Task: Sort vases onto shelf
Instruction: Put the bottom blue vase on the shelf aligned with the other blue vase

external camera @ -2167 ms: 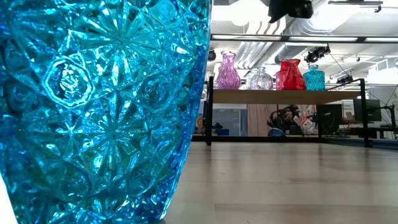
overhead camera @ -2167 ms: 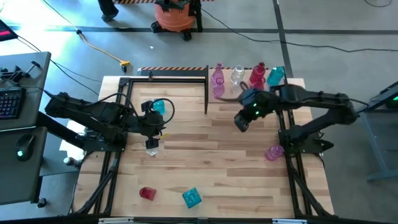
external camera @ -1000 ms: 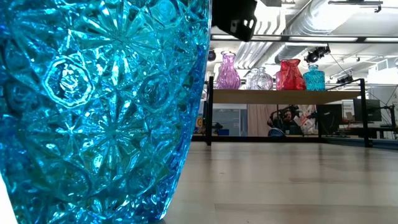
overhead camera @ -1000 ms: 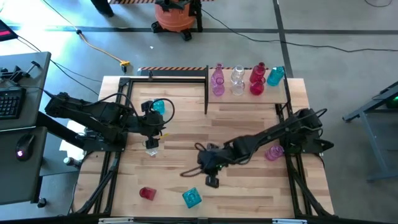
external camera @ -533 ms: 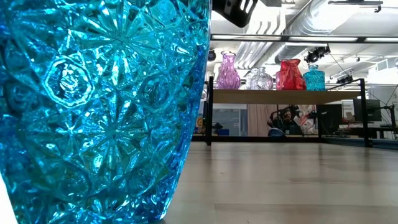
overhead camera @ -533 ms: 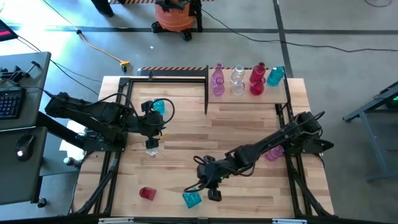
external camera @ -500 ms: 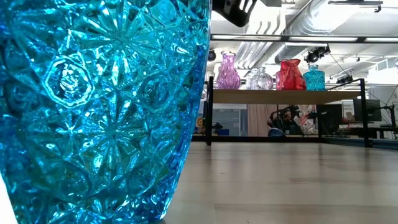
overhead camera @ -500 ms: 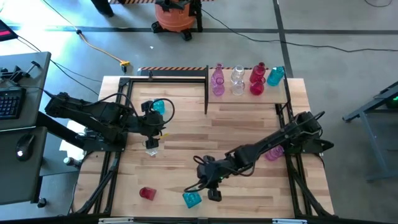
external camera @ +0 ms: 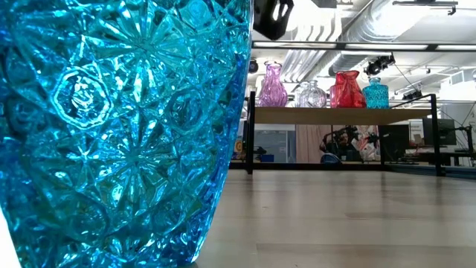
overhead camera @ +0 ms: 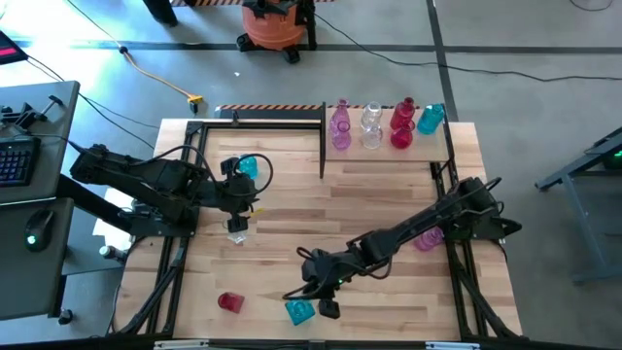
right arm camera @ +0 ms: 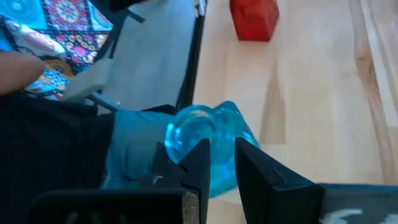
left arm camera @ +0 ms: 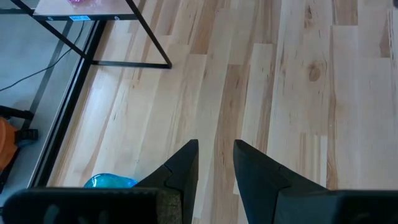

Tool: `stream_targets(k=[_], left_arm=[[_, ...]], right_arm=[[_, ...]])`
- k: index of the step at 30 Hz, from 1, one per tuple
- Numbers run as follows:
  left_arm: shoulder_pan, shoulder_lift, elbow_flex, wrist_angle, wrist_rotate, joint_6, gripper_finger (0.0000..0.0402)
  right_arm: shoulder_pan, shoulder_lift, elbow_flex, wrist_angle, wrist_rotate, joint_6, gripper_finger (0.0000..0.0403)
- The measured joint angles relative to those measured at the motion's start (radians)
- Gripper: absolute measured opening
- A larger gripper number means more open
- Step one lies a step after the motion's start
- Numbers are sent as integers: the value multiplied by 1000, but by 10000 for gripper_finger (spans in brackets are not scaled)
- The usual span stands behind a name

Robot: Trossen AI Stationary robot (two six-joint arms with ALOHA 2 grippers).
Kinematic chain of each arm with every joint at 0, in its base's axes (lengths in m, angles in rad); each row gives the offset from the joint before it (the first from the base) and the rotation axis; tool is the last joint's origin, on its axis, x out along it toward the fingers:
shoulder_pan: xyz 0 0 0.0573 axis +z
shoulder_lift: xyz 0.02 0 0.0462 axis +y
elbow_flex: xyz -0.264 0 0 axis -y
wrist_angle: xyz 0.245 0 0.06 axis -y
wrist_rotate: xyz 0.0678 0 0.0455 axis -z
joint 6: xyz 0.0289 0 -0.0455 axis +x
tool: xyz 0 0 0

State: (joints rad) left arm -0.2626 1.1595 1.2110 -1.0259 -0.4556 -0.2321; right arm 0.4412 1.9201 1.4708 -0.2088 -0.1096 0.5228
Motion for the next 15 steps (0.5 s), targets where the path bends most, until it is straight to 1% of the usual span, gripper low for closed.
stream_targets(k=[5,9,15], left_arm=[[0,0,0,0,0,0,90],[0,0,0,0,0,0,90],[0,0,0,0,0,0,90]], right_arm=[[8,-1,0,12,1,-1,54],[9,6,0,2,-9,-26,65],[5,6,0,-31,33,-51,84]])
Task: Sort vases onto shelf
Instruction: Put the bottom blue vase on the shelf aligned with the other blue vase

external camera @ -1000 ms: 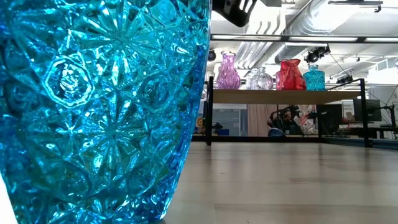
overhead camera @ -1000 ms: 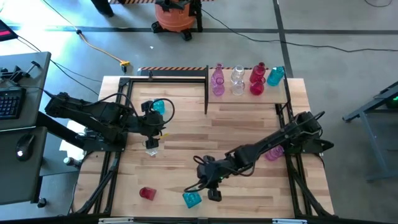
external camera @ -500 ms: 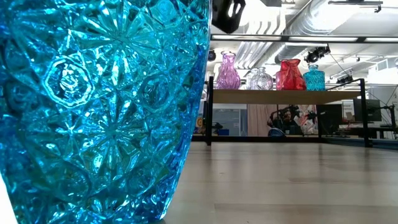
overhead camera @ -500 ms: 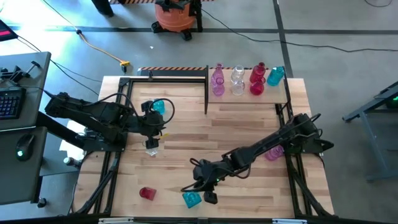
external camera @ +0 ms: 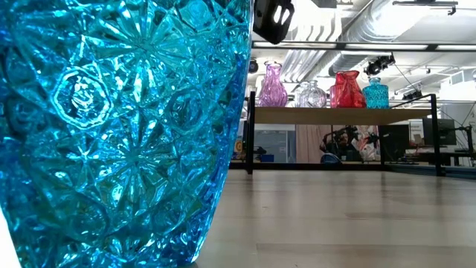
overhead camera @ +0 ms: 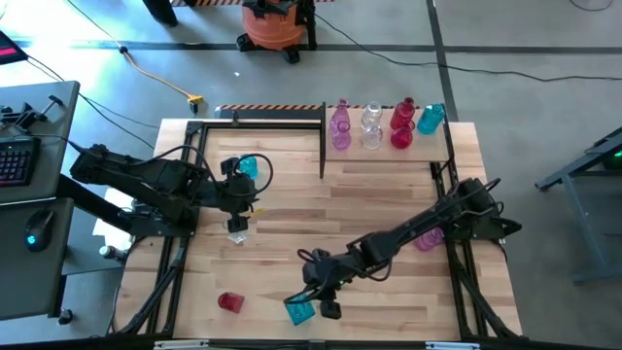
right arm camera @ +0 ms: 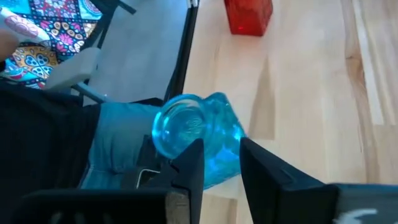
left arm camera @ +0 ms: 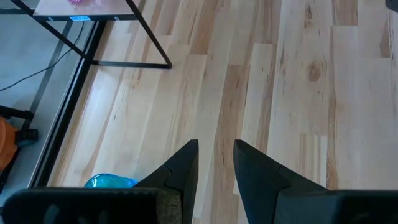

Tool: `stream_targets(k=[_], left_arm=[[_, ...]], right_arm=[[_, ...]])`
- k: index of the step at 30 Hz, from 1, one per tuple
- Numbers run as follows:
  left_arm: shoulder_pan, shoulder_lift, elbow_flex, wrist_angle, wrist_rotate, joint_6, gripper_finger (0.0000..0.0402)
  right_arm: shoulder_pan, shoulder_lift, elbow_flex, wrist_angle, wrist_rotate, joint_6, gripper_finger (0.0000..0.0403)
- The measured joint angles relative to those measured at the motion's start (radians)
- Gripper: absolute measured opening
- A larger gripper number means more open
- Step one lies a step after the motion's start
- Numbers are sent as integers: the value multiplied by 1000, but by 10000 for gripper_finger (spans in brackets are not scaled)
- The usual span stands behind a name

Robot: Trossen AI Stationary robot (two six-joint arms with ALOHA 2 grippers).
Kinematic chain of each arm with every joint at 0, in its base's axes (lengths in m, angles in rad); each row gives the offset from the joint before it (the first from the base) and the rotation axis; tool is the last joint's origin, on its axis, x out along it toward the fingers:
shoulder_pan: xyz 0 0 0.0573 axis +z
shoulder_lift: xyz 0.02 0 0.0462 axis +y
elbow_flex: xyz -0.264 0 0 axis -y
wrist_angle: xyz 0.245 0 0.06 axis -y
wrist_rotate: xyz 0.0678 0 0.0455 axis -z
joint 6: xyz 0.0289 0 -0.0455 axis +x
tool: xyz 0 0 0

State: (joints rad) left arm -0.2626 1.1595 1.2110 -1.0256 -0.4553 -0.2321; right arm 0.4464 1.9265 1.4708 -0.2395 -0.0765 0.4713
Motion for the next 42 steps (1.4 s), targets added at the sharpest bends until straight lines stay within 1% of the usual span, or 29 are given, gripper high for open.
stream_targets(k=[17,24,29,33,42], left_arm=[[0,0,0,0,0,0,90],[0,0,0,0,0,0,90],[0,0,0,0,0,0,90],[0,0,0,0,0,0,90],[0,0,0,0,0,0,90]], right_arm=[[7,48,1,94,-9,53,143],[19,73,1,113,-30,74,146],[26,75,1,114,-2,90,146],[26,85,1,120,-2,123,146],[-2,87,2,93,18,176,146]])
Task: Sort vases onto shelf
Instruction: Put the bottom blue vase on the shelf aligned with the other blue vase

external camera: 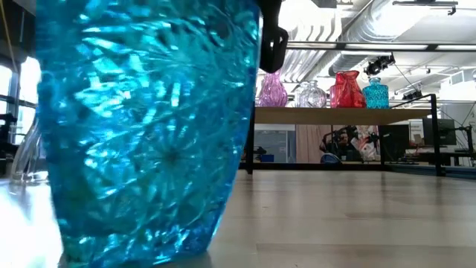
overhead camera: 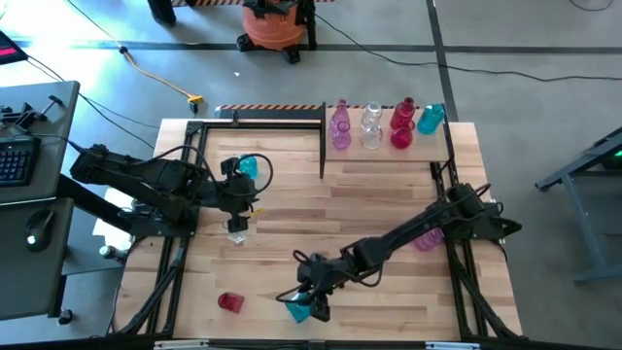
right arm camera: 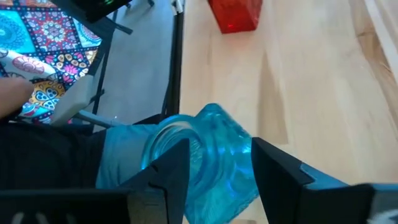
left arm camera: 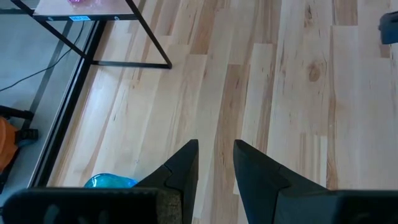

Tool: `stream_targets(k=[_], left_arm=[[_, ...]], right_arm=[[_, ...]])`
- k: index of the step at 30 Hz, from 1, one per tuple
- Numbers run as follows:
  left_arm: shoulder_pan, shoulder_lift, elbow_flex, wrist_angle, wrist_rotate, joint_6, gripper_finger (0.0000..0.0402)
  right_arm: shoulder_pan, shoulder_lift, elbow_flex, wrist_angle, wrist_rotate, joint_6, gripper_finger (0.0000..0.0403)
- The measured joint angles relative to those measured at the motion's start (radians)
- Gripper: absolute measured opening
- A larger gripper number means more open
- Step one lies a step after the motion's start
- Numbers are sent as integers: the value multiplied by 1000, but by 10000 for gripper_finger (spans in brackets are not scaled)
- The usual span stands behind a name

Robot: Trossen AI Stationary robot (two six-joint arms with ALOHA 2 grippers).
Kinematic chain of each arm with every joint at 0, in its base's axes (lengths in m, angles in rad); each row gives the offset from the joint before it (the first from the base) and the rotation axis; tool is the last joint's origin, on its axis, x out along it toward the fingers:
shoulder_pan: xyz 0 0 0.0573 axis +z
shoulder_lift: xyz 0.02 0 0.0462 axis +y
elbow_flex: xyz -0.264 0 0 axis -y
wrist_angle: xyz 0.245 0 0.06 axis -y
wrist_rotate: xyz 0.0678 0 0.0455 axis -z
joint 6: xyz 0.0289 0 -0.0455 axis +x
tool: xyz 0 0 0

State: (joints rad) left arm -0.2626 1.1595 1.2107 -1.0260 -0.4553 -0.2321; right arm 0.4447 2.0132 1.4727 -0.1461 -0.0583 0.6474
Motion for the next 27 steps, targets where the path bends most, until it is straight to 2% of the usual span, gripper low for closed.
stream_targets(k=[10,20,27], left_arm=[[0,0,0,0,0,0,90],[0,0,0,0,0,0,90],[0,0,0,0,0,0,90]], right_arm=[[-23,0,1,-30,-3,8,139],[-25,3,110,-207,54,-52,83],[-33,3,93,-206,49,-45,56]])
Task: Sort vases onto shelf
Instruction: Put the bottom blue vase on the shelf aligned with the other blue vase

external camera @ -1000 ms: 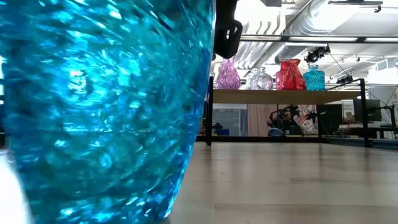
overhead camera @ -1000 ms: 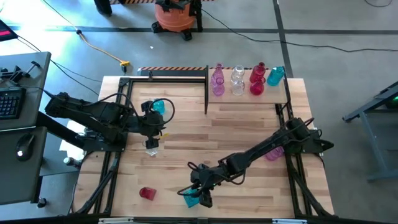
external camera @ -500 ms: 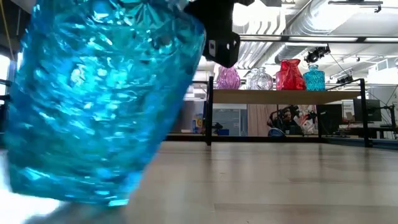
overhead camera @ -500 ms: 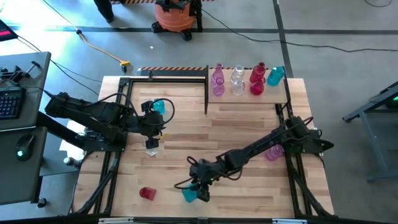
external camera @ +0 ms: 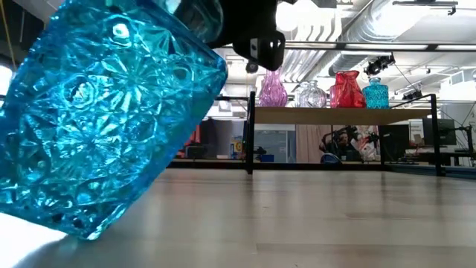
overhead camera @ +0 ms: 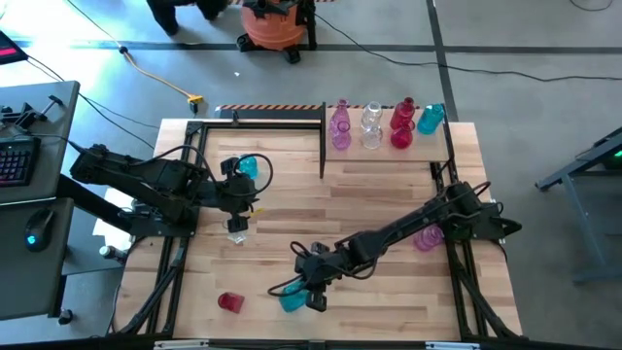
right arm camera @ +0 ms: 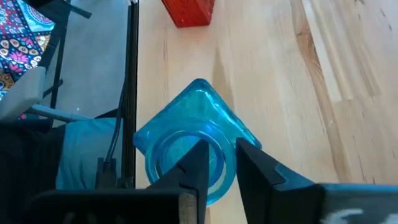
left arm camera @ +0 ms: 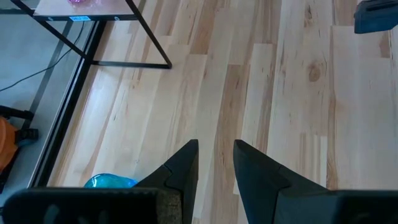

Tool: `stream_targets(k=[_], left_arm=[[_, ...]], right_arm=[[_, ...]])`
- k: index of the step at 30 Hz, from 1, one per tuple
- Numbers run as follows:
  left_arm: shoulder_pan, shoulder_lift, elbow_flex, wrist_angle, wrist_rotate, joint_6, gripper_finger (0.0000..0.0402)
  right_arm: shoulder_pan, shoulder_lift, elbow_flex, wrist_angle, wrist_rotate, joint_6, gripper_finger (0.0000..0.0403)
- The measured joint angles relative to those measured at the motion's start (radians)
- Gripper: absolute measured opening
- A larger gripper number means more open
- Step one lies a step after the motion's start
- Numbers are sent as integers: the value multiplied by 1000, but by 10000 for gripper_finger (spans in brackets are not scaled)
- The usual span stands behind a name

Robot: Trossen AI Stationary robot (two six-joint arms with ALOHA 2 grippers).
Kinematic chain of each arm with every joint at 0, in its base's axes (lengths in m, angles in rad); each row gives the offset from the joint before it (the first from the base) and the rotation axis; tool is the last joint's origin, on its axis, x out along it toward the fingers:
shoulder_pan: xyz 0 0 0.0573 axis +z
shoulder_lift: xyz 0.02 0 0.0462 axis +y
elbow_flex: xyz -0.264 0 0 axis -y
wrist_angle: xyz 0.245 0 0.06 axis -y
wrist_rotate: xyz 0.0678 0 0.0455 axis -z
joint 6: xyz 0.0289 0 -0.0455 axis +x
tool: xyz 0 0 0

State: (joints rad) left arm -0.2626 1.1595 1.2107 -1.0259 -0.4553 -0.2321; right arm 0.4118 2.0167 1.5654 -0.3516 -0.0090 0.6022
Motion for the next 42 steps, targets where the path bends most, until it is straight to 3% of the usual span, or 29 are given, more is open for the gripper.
stream_targets(k=[30,42], left_arm=[[0,0,0,0,0,0,90],[0,0,0,0,0,0,90]], right_arm=[[-7,44,-1,110,-79,0,55],[-23,28,0,69,-26,-38,55]])
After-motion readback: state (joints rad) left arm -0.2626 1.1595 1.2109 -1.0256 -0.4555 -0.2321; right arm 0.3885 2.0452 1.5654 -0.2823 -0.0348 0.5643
